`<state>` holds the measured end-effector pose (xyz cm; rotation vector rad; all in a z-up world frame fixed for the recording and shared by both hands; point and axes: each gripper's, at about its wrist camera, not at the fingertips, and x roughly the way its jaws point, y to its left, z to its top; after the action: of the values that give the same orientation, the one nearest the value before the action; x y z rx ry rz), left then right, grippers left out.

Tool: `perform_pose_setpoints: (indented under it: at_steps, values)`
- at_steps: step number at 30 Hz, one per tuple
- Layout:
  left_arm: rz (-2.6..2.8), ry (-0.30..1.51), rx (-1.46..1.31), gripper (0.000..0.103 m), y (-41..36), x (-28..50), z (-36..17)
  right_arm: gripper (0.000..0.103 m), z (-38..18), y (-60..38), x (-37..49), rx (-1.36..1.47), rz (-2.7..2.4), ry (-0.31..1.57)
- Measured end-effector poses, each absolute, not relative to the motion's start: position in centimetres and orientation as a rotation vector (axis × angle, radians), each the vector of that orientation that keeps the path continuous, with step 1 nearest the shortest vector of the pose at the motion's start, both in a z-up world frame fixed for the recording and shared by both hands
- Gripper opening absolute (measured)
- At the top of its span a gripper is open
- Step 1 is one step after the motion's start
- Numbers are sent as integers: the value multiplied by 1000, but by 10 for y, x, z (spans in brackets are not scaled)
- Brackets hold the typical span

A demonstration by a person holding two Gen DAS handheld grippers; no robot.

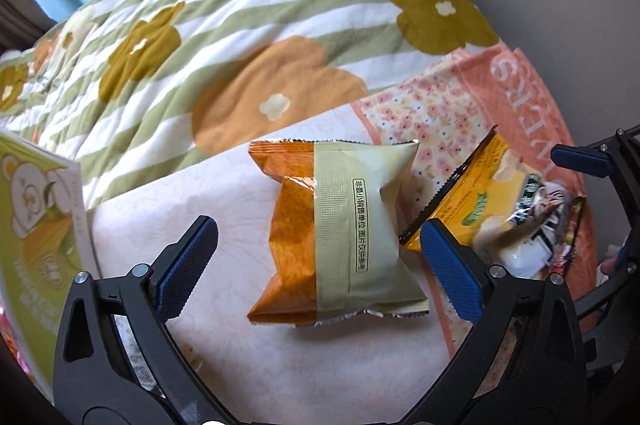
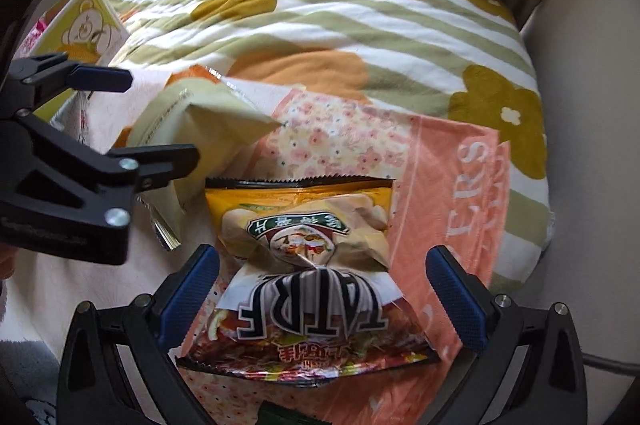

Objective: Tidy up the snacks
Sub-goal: 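Grasp the orange-cream pack with left tool while right tool grasps TATRE chip bag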

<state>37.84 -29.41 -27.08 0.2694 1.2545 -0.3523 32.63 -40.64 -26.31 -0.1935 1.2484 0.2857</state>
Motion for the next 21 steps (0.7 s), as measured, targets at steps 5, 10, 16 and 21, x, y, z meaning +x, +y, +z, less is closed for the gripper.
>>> perform_pose_setpoints:
  at_steps: [5,10,16,21]
  values:
    - [-347,1300,269,88,-298,389,-290,103,-272,-405,328,-189,314,1273]
    - [-388,1325,270,73,-301,390,-300,103,-281,-406,333,-191,329,1293]
    - [-408,1324,260,62,-301,390,-300,103,-286,-405,336,-186,347,1303]
    - [-372,1302,283,61,-297,385,-294,103,-292,-405,337,-164,344,1319]
